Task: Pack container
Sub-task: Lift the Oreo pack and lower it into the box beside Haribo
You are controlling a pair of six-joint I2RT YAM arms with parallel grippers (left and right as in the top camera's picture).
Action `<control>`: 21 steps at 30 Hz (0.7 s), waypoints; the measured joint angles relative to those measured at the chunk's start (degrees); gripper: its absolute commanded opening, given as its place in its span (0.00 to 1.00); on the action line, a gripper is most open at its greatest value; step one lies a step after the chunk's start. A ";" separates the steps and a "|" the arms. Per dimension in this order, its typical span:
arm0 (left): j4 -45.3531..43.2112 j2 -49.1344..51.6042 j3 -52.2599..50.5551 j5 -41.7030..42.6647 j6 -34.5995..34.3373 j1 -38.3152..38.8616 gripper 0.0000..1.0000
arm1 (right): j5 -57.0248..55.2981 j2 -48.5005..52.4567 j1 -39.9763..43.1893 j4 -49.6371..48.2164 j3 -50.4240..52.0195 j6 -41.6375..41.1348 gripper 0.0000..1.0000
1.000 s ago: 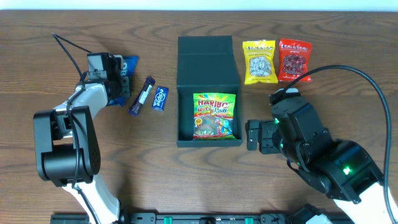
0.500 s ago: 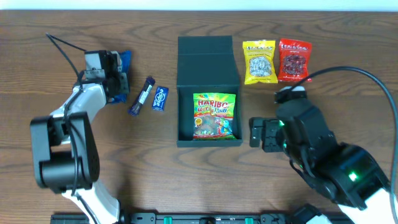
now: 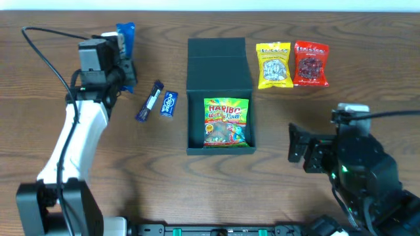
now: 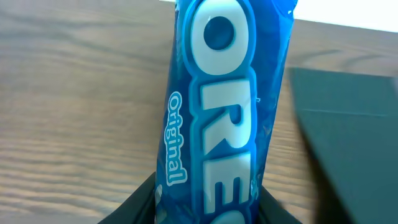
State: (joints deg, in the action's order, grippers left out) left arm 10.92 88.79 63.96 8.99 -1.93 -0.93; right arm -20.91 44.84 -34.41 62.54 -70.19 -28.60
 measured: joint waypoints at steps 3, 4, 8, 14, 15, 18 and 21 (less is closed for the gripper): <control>1.33 -2.05 0.00 0.00 -1.55 3.54 0.35 | -0.37 -0.85 0.00 0.04 0.00 0.00 0.99; 1.66 -2.38 0.00 0.00 -2.14 4.39 0.35 | -0.37 -1.05 0.00 0.07 0.00 0.00 0.99; 4.39 -2.75 0.00 0.00 -6.64 9.20 0.35 | -0.59 -1.22 0.00 0.20 -0.02 0.00 0.99; 10.73 -2.75 0.00 0.00 -13.22 16.04 0.35 | -0.61 -1.25 0.00 0.22 -0.04 0.00 0.99; 11.69 -2.75 0.00 0.02 -14.03 17.20 0.35 | -0.61 -1.25 0.00 0.26 -0.02 0.00 0.99; 14.01 -2.75 0.00 -0.04 -15.61 20.41 0.33 | -0.61 -1.25 0.00 0.31 -0.04 0.00 0.99; 15.89 -2.75 0.00 -0.09 -17.14 23.34 0.34 | -0.61 -1.25 0.00 0.57 -0.04 0.00 0.99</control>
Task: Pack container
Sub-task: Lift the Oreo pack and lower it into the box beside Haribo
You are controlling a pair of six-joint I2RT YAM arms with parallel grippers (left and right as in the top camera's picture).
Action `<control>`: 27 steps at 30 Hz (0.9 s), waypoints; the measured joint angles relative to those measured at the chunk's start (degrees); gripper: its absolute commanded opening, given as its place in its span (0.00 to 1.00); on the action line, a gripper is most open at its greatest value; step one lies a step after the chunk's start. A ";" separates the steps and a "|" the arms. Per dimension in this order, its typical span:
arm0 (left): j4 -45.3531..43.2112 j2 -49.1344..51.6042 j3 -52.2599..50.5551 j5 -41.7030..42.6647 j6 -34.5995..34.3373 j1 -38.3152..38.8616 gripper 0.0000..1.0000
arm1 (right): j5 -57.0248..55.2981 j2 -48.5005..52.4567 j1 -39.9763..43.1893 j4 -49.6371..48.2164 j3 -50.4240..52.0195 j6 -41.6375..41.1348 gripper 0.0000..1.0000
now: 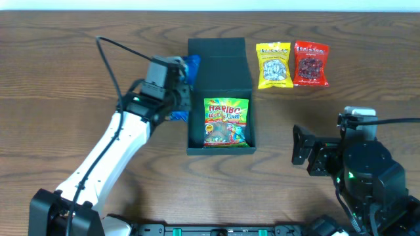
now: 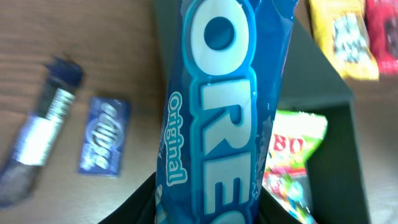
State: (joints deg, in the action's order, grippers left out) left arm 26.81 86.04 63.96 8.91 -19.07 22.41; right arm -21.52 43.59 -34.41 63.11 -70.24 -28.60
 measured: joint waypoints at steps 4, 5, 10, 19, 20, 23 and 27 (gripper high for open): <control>4.68 0.00 0.00 -0.81 -4.59 3.45 0.34 | 0.00 0.00 0.00 0.07 0.00 0.00 0.99; 5.68 0.00 0.00 -1.29 -5.66 4.22 0.34 | 0.00 0.00 0.00 0.07 0.00 0.00 0.99; 7.28 0.00 0.00 -4.87 -10.60 8.11 0.33 | 0.00 0.00 0.00 0.07 0.00 0.00 0.99; 8.11 0.24 0.00 -11.58 -19.56 13.86 0.32 | 0.00 0.00 0.00 0.07 0.00 0.00 0.99; 8.15 0.42 0.00 -12.31 -20.22 14.16 0.32 | 0.00 0.00 0.00 0.07 0.00 0.00 0.99; 8.15 1.44 0.00 -13.64 -21.51 14.60 0.32 | 0.00 0.00 0.00 0.07 0.00 0.00 0.99; 8.13 3.74 0.00 -14.64 -22.29 15.13 0.32 | 0.02 0.00 0.00 0.07 0.00 0.00 0.99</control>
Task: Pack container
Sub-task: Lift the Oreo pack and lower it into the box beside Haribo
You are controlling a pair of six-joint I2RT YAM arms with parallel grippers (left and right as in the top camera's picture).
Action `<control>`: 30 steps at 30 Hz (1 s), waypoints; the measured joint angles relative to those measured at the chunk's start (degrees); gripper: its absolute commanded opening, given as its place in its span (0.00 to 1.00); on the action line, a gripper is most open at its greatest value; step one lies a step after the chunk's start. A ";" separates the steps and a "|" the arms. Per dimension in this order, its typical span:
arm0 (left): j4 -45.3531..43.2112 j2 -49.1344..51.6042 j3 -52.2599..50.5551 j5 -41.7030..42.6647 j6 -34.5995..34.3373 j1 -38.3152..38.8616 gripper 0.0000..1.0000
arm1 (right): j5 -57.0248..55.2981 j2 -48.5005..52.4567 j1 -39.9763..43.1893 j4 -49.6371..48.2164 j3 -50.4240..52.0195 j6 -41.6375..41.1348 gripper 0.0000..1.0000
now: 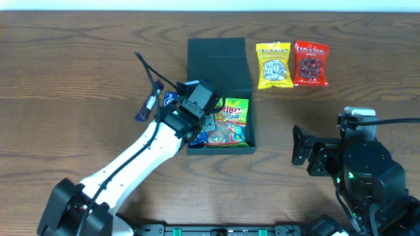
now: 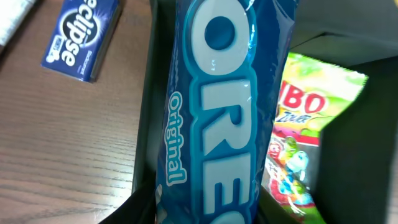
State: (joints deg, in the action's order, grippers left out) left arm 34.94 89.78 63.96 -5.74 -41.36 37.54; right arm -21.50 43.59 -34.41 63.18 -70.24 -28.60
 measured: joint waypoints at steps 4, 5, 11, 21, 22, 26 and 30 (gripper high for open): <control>0.02 2.49 0.00 -0.50 -0.46 0.63 0.32 | -0.02 0.00 0.00 0.00 0.00 0.00 0.99; 0.02 3.15 0.00 -0.52 -0.48 0.81 0.32 | -0.02 0.00 0.00 0.00 0.00 0.00 0.99; 0.22 5.25 0.00 -0.50 -0.63 0.98 0.34 | 0.00 0.00 0.00 0.00 0.00 0.00 0.99; -0.76 5.81 0.00 -0.68 -0.83 1.07 0.66 | 0.00 0.00 0.00 0.00 0.00 0.00 0.99; -0.76 5.81 0.00 -0.68 -0.83 1.09 0.66 | -0.02 0.00 0.00 0.00 0.00 0.00 0.99; -0.79 5.81 0.00 -0.70 -0.83 1.09 0.66 | 0.00 0.00 0.00 0.00 0.00 0.00 0.99; -0.85 5.73 0.00 -0.70 -0.76 1.09 0.61 | -0.02 0.00 0.00 0.00 0.00 0.00 0.99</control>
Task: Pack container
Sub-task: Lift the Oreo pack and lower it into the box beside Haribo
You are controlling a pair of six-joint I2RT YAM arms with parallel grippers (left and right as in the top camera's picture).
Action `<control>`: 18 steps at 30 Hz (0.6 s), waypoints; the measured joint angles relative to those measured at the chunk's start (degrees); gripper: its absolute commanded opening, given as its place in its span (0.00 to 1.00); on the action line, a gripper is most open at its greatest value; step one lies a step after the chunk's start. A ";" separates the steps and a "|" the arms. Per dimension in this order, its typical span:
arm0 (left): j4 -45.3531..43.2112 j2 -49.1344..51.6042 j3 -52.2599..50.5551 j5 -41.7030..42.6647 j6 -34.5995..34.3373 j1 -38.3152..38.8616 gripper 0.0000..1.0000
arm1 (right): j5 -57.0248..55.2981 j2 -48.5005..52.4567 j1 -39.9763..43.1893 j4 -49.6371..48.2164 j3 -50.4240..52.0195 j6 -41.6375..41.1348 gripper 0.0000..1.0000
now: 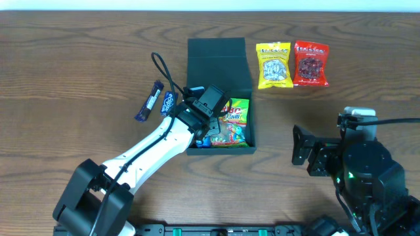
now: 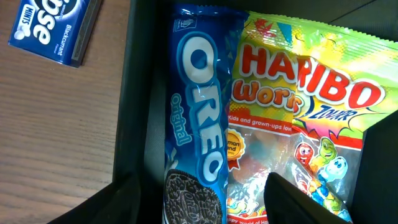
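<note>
A dark open box point(image 1: 220, 148) sits mid-table with its lid point(image 1: 218, 62) folded back. Inside lie a blue Oreo pack point(image 2: 194, 155) along the left wall and a Haribo gummy bag point(image 2: 298, 143) beside it. My left gripper point(image 2: 202, 208) hovers open just above the Oreo pack, one finger on each side, not touching it. In the overhead view the left gripper point(image 1: 211, 113) covers the box's left half. My right gripper point(image 1: 296, 152) rests low at the right, off to the side of the box; its jaws cannot be made out.
A blue Eclipse gum pack point(image 1: 169, 103) and a dark wrapped bar point(image 1: 149, 101) lie left of the box. A yellow snack bag point(image 1: 273, 65) and a red snack bag point(image 1: 311, 63) lie at the back right.
My left gripper has let go of the Oreo pack. The pack now lies in the box beside the Haribo bag, and the fingers stand apart above it.
My left gripper held the Oreo pack at the table's far left. It then held it by the box lid, then over the box's left side. Now the pack rests inside and the gripper is open. The right arm stayed put.
</note>
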State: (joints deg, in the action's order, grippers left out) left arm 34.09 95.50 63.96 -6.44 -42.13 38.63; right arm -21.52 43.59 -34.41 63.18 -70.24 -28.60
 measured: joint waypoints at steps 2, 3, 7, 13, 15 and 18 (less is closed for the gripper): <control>-0.07 -0.46 0.00 0.02 0.57 0.00 0.58 | 0.00 0.00 0.00 0.00 0.00 0.00 0.99; -0.22 -0.87 0.00 0.00 0.92 0.00 0.57 | 0.00 0.00 0.00 0.00 0.00 0.00 0.99; -2.60 -3.82 0.04 -0.02 3.69 0.00 0.53 | 0.00 0.00 0.00 -0.04 0.00 0.00 0.99; -4.87 -7.41 0.59 0.17 7.63 0.00 0.26 | 0.02 0.00 0.00 -0.46 0.00 0.00 0.99; -4.83 -7.48 0.61 0.76 8.66 0.00 0.15 | 0.00 0.00 0.00 -0.46 0.00 0.00 0.99; -4.44 -7.48 0.61 1.90 9.46 0.02 0.06 | 0.00 0.00 0.00 -0.46 0.00 0.00 0.99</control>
State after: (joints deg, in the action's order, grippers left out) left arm 29.65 88.03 64.58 -4.54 -32.67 38.65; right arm -21.52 43.59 -34.41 62.72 -70.24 -28.60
